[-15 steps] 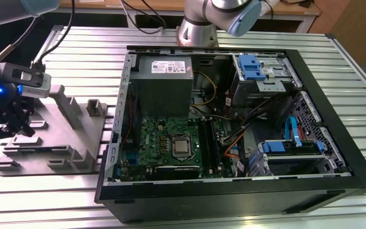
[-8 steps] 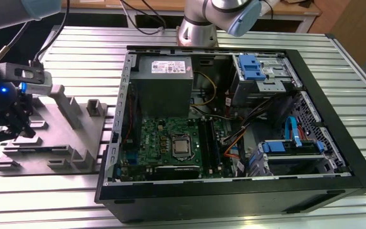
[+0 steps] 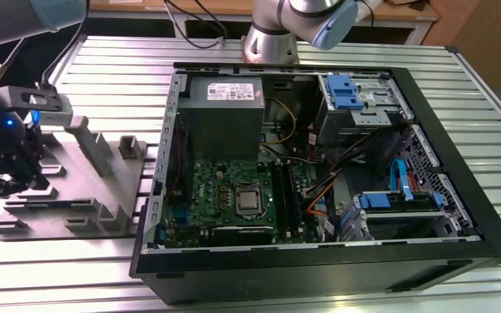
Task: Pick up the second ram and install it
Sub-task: 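Pick up the second ram and move it above second insertion slot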
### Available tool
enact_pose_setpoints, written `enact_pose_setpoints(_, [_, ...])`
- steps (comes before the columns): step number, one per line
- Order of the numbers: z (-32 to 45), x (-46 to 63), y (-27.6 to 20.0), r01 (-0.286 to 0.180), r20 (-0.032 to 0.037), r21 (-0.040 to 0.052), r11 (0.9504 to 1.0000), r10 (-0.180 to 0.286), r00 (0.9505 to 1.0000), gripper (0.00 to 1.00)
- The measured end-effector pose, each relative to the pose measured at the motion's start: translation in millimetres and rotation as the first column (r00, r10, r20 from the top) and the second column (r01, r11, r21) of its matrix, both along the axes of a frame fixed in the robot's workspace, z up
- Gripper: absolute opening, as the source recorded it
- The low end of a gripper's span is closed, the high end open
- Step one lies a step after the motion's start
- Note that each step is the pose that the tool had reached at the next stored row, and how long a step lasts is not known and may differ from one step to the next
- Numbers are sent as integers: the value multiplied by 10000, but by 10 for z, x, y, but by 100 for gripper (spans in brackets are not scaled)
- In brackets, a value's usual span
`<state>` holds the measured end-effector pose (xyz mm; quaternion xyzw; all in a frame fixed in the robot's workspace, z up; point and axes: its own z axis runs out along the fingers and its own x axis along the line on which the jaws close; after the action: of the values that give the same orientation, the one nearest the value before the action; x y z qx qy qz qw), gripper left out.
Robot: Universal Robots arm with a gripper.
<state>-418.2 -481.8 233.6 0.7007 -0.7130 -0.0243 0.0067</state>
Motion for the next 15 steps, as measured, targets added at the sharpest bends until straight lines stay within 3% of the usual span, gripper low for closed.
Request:
enact_pose_setpoints(5, [-17,-1,-14,-505,1,1,9987,505,9987,10])
enact_pose_setpoints(15, [-54,-2,-146,-541,2,1,9985,541,9985,10])
